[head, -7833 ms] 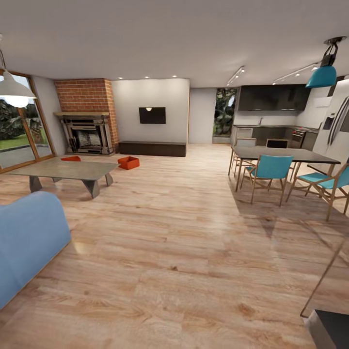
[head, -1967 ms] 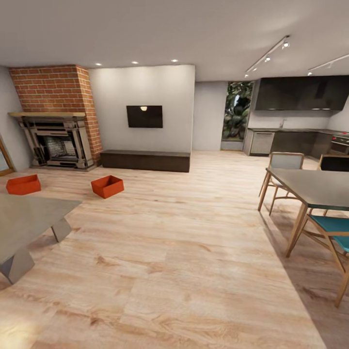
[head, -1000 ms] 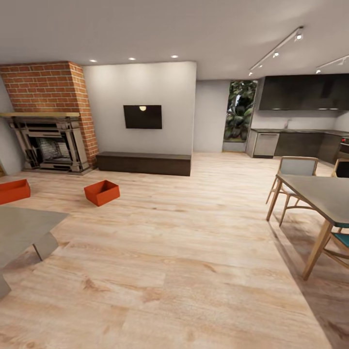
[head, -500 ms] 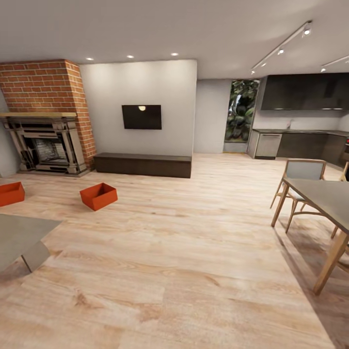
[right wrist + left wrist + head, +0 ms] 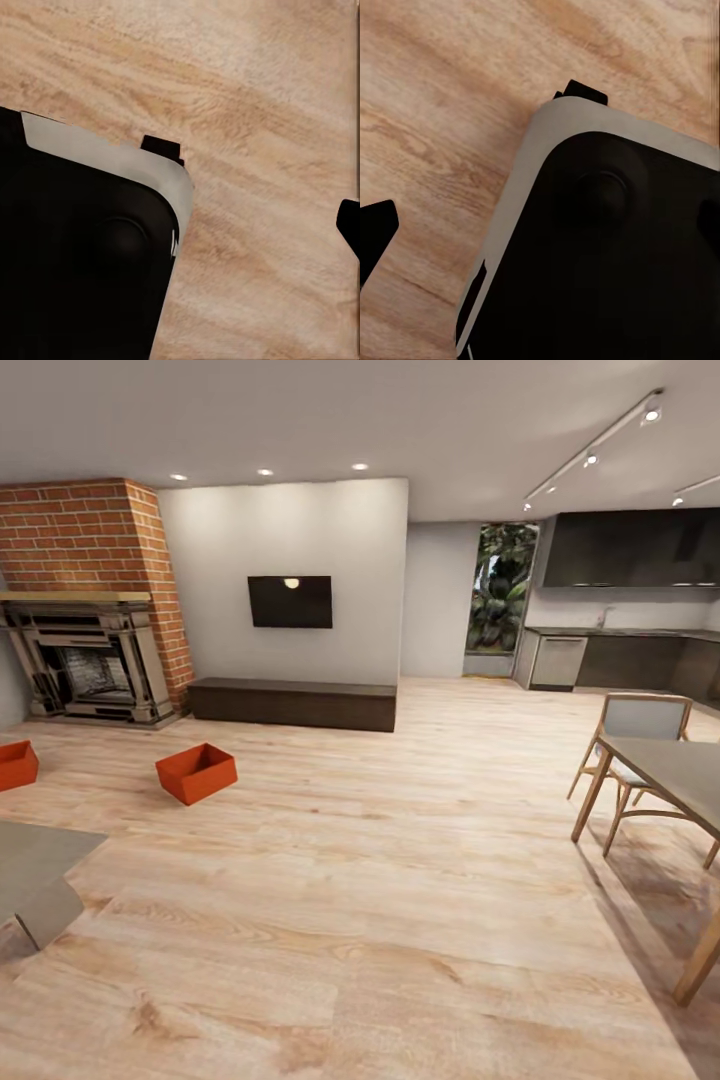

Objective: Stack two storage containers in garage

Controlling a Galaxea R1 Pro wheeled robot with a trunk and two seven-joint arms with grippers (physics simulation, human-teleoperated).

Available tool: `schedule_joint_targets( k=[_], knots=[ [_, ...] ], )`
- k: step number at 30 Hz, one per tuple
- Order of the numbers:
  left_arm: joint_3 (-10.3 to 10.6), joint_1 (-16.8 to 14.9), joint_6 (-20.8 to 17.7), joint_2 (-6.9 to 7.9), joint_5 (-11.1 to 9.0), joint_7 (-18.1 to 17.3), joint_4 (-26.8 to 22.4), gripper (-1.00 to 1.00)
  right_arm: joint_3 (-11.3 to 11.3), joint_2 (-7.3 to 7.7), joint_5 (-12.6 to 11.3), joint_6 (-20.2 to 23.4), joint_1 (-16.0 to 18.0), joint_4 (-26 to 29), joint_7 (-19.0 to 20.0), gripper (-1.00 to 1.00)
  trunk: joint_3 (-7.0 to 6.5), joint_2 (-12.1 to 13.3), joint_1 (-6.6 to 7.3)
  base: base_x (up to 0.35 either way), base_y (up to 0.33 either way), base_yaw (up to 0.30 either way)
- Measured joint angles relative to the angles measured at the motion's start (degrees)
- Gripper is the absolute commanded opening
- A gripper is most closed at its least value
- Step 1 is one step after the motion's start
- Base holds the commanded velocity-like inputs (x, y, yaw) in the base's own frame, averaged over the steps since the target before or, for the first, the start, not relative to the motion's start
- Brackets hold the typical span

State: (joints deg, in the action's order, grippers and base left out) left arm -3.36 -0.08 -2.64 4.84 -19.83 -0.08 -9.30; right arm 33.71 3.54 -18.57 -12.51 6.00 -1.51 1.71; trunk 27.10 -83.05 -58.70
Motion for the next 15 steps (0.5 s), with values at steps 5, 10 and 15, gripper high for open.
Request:
schedule_joint_targets(
  k=[5, 10, 15],
  knots=[
    [0.0, 0.0, 0.0, 0.0, -0.1, 0.0, 0.0, 1.0, -0.2, 0.02, -0.1, 0.0, 0.0, 0.0, 0.0, 1.0, 0.0, 0.0, 0.0, 0.324, 0.0, 0.0],
    [0.0, 0.0, 0.0, 0.01, -0.1, 0.0, 0.0, 1.0, -0.6, 0.0, -0.6, -0.1, 0.0, 0.0, 0.0, 1.0, 0.0, 0.0, 0.0, 0.324, 0.0, 0.0],
    [0.0, 0.0, 0.0, 0.01, -0.1, 0.0, 0.0, 1.0, -0.6, 0.0, -0.6, -0.1, 0.0, 0.0, 0.0, 1.0, 0.0, 0.0, 0.0, 0.324, 0.0, 0.0]
  ],
)
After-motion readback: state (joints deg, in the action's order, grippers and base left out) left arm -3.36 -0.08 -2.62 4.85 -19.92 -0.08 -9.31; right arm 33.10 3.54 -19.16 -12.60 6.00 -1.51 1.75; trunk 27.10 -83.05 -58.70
